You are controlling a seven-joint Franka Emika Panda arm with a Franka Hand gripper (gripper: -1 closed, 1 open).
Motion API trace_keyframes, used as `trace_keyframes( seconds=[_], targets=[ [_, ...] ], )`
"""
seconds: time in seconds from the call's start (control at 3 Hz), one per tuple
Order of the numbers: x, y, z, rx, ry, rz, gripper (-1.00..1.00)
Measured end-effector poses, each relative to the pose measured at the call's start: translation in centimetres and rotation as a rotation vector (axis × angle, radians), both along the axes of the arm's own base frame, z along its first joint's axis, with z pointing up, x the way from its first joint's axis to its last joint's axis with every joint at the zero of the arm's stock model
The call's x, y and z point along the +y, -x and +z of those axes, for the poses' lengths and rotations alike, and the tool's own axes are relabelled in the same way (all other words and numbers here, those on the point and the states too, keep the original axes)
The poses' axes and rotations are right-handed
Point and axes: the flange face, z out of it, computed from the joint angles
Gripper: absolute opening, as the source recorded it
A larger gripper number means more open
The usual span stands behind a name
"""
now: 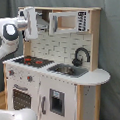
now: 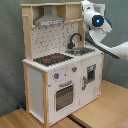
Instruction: Play with the kitchen
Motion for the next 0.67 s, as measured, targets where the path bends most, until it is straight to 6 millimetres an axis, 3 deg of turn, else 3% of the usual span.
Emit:
trace_keyframes(
  seconds=[0.67],
  targets=[
    [4.9,6.0,0.0,0.045,0.122,0.067,1.0]
  ],
)
